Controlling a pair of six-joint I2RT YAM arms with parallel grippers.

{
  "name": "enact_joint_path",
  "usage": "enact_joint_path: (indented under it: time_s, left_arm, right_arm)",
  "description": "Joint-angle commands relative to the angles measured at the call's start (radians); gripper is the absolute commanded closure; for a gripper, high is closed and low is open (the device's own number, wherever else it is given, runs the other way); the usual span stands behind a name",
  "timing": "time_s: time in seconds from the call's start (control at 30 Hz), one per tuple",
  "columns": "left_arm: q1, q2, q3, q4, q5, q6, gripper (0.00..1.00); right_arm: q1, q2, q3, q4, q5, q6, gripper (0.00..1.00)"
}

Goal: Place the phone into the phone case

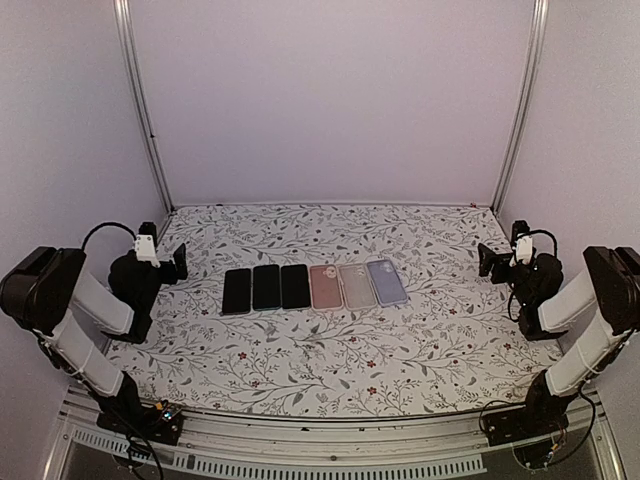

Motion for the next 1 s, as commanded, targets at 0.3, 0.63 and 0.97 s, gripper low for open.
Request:
enact_joint_path:
  time_s: [0.3,0.63,0.97]
  left_arm:
    - [0.014,-0.024,0.002,-0.009,-0.005,0.005,0.01]
    - [0.007,-0.299,0.211,-0.495,-0.058,-0.212,0.01]
    - [-0.321,-0.415,0.470,-1.167,-0.151,-0.295,0.19]
  right_arm:
    - [-0.002,-0.210,0.098,-0.338,-0.042,-0.002,0.01]
    - [0.028,-0.298,0.359,-0.716,-0.441,0.227,0.05]
    - [0.498,-0.088,0.803,-1.488,0.052,0.179,0.20]
